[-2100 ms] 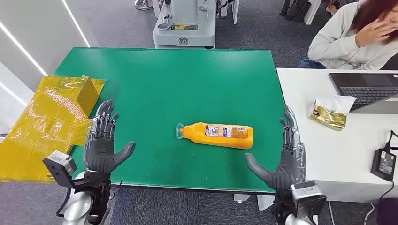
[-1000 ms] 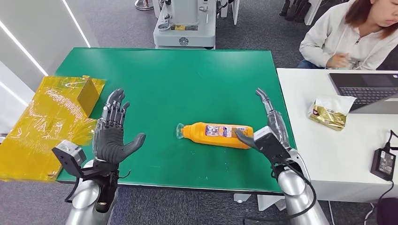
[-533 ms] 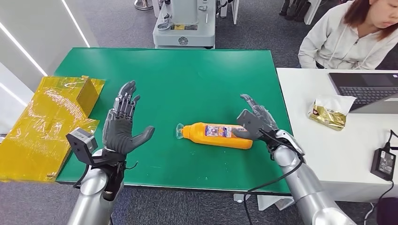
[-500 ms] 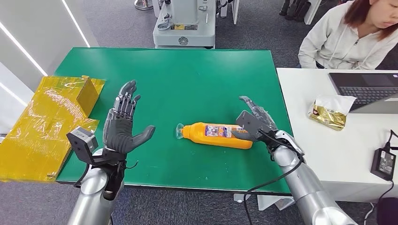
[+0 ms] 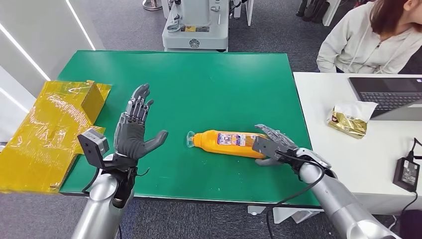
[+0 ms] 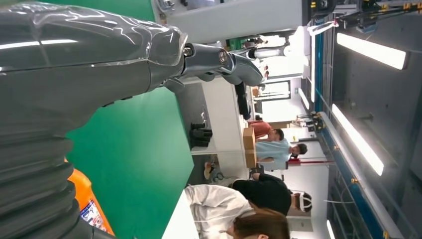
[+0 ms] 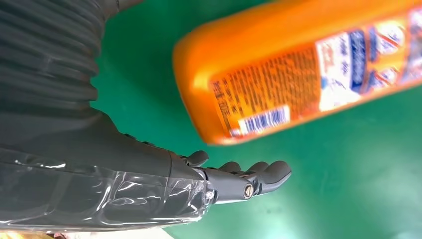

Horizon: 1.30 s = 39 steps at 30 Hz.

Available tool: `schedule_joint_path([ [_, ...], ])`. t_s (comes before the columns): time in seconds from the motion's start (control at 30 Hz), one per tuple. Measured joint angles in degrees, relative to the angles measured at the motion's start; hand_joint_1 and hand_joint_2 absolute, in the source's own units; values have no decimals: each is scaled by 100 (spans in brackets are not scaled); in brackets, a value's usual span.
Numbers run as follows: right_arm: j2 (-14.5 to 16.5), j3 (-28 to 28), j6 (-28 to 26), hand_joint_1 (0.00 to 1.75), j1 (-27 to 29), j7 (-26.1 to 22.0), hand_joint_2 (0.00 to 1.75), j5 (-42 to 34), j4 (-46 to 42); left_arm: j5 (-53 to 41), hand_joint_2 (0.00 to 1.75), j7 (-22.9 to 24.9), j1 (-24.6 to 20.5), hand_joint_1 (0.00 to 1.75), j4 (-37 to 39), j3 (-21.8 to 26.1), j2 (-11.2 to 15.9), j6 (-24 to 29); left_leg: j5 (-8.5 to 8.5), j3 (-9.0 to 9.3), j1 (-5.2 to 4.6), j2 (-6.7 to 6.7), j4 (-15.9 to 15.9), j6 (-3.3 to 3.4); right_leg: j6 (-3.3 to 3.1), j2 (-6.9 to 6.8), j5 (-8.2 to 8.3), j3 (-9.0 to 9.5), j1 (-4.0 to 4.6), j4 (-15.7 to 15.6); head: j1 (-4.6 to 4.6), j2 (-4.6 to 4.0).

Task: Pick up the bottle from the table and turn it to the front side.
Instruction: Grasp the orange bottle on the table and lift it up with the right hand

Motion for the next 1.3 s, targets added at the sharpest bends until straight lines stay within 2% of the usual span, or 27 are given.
schedule_joint_path([
  [0.17,-301,397,-149,0,11,92,175,187,-152,-3,175,-4,9,0,30,-26,26,82,-1,-1,0,1,-1,0,0,1,0,-1,0,0,-1,0],
  [0.33,-462,641,-348,0,10,156,175,380,-228,-4,175,-9,8,0,84,-66,49,102,-1,-1,0,1,-1,0,0,0,0,-1,0,0,1,0],
  [0.5,-544,843,-971,0,38,283,175,778,-245,-23,175,-39,-3,0,251,-70,52,114,-1,0,0,2,-1,0,0,2,0,-1,0,1,1,0],
  [0.7,-473,902,-1937,0,-83,138,175,939,-278,-221,175,-173,-18,0,410,-110,48,104,0,-4,0,4,-1,0,0,4,0,-1,0,4,1,0],
  [0.83,-195,902,-2069,0,-492,148,175,979,-328,-390,175,-190,-94,0,429,-265,36,-20,1,-1,1,9,-1,-2,-1,11,1,-3,0,5,0,0],
  [1.03,435,903,-1961,0,-930,51,175,762,-111,-469,175,-213,-102,0,429,-463,17,-236,3,0,3,8,-3,-3,-2,11,1,-3,2,8,-1,0],
  [1.2,1134,974,-1489,0,-1426,155,175,600,726,-517,175,-215,-156,0,437,-634,8,-362,4,-2,2,10,-4,-4,-2,13,1,-7,2,9,1,0],
  [1.3,1474,1032,-1401,0,-1663,187,175,579,1188,-516,175,-190,-192,0,445,-709,3,-378,4,-1,2,9,-3,-4,-2,12,1,-7,2,9,1,0],
])
